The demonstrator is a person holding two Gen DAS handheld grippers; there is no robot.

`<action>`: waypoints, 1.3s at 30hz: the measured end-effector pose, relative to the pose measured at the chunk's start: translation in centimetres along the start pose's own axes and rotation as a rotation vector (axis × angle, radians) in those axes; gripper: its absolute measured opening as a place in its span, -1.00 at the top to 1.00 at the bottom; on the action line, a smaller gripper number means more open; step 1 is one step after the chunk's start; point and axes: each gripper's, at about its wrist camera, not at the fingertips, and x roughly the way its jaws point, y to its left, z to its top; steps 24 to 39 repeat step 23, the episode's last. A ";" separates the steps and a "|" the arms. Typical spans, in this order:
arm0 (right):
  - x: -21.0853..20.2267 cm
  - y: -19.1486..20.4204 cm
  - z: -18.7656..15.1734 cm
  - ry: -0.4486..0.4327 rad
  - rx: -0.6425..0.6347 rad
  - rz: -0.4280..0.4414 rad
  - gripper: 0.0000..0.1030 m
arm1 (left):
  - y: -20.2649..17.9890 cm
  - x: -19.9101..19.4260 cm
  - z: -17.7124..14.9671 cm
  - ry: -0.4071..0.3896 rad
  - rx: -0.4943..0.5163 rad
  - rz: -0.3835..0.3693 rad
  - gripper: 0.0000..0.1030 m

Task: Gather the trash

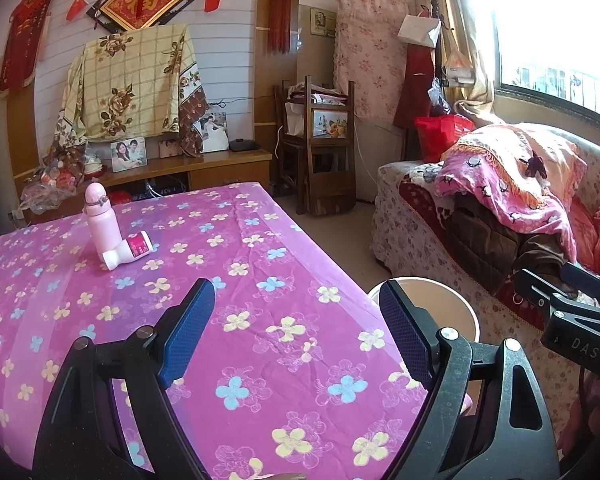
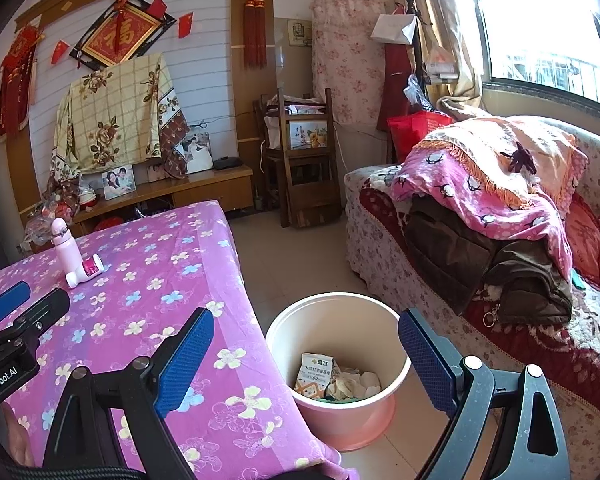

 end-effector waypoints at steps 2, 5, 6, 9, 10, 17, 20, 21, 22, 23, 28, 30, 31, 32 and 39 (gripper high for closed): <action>0.1 0.0 0.0 0.003 0.002 0.000 -0.79 | 0.0 0.0 0.0 0.001 -0.002 -0.004 -0.63; 0.1 0.0 -0.1 0.006 0.001 -0.002 -0.79 | 0.0 0.1 -0.1 0.001 -0.001 -0.005 -0.63; 0.1 0.0 -0.2 0.007 0.001 -0.002 -0.79 | 0.0 0.1 -0.1 0.002 0.000 -0.005 -0.63; 0.1 0.0 -0.2 0.006 0.002 -0.003 -0.79 | -0.1 0.2 -0.2 -0.003 0.008 -0.006 -0.63; 0.2 0.0 -0.2 0.007 0.002 -0.004 -0.79 | -0.1 0.2 -0.2 -0.005 0.012 -0.006 -0.63; 0.5 0.2 -0.4 0.019 0.000 -0.003 -0.79 | -0.1 0.5 -0.5 -0.012 0.024 -0.005 -0.63; 0.7 0.5 -0.6 0.026 -0.008 -0.004 -0.79 | 0.1 0.5 -0.6 -0.015 0.026 -0.002 -0.63; 0.8 0.6 -0.6 0.031 -0.010 -0.002 -0.79 | 0.2 0.6 -0.7 -0.010 0.020 -0.007 -0.63; 0.9 0.7 -0.6 0.035 -0.012 0.001 -0.79 | 0.3 0.7 -0.7 -0.007 0.017 -0.005 -0.63; 1.0 0.8 -0.7 0.038 -0.015 0.002 -0.79 | 0.4 0.7 -0.8 -0.005 0.015 -0.001 -0.63; 1.0 0.8 -0.7 0.038 -0.015 0.002 -0.79 | 0.4 0.7 -0.8 -0.005 0.015 -0.001 -0.63; 1.0 0.8 -0.7 0.038 -0.015 0.002 -0.79 | 0.4 0.7 -0.8 -0.005 0.015 -0.001 -0.63; 1.0 0.8 -0.7 0.038 -0.015 0.002 -0.79 | 0.4 0.7 -0.8 -0.005 0.015 -0.001 -0.63; 1.0 0.8 -0.7 0.038 -0.015 0.002 -0.79 | 0.4 0.7 -0.8 -0.005 0.015 -0.001 -0.63; 1.0 0.8 -0.7 0.038 -0.015 0.002 -0.79 | 0.4 0.7 -0.8 -0.005 0.015 -0.001 -0.63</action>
